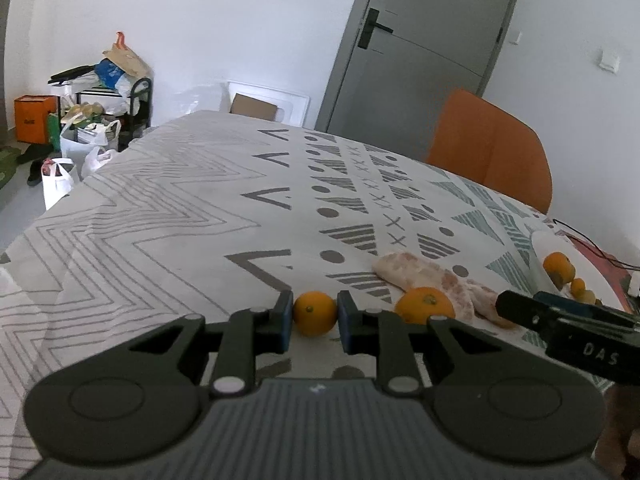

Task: Organize fruits
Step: 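Grasp a mandarin with the left gripper while the right gripper grasps a peeled mandarin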

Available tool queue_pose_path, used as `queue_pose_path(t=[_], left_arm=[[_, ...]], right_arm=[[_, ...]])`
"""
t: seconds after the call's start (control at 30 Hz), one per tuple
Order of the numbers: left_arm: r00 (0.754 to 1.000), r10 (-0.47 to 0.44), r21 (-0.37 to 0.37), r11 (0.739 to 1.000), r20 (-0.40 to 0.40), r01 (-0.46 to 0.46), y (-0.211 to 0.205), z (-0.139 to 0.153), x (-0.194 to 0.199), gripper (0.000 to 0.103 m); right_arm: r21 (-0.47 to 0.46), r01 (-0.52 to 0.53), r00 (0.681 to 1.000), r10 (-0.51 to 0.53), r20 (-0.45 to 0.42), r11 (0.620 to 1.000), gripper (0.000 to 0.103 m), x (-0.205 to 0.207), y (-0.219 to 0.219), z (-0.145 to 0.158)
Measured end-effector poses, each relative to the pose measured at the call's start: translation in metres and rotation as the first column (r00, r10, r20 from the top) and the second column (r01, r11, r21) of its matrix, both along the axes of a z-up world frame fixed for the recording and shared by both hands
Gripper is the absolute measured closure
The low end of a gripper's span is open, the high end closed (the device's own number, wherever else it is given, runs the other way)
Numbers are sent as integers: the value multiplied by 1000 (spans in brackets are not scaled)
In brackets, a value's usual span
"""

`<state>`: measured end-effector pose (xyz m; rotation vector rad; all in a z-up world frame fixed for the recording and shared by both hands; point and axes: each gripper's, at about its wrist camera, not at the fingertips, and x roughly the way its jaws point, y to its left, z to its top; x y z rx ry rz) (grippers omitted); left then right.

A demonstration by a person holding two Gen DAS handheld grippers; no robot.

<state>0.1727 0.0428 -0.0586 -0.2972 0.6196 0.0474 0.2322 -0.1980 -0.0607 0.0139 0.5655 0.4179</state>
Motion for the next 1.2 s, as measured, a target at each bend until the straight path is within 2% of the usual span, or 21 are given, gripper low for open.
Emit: queue_pose_path(t=[0.1,0.43,0.77,0.83,0.93,1.07,1.2], left_arm=[[1000,11,-5,1000,1,-11,4,0,-1,81],[999,52,-9,999,5,-52,19,5,-8,81],[999,42,-3,999,6,-42,16,5,-10,81],[999,42,-1,999,6,-42,16,6,-10,81],[999,42,0,999,4,-42,16,5,-10,81],[999,41,1,999,-2,-41,17,4,-8,81],[999,42,0,999,-4,-42,18,4,-6,81]], right_arm=[[-20,-9,1000,9,7,1000,49,5,3,0],[-103,-42,999,42,-7,994,50,15,14,-7],[-69,-70,997,67,-40,995,61,1,14,-3],[-58,-67,997,65,-35,996,61,1,13,-1],[-104,-25,1000,25,-1,994,61,4,15,-1],[-84,-27,999,25,-27,996,61,13,13,-5],[-102,-30,999,27,-29,994,61,15,18,-8]])
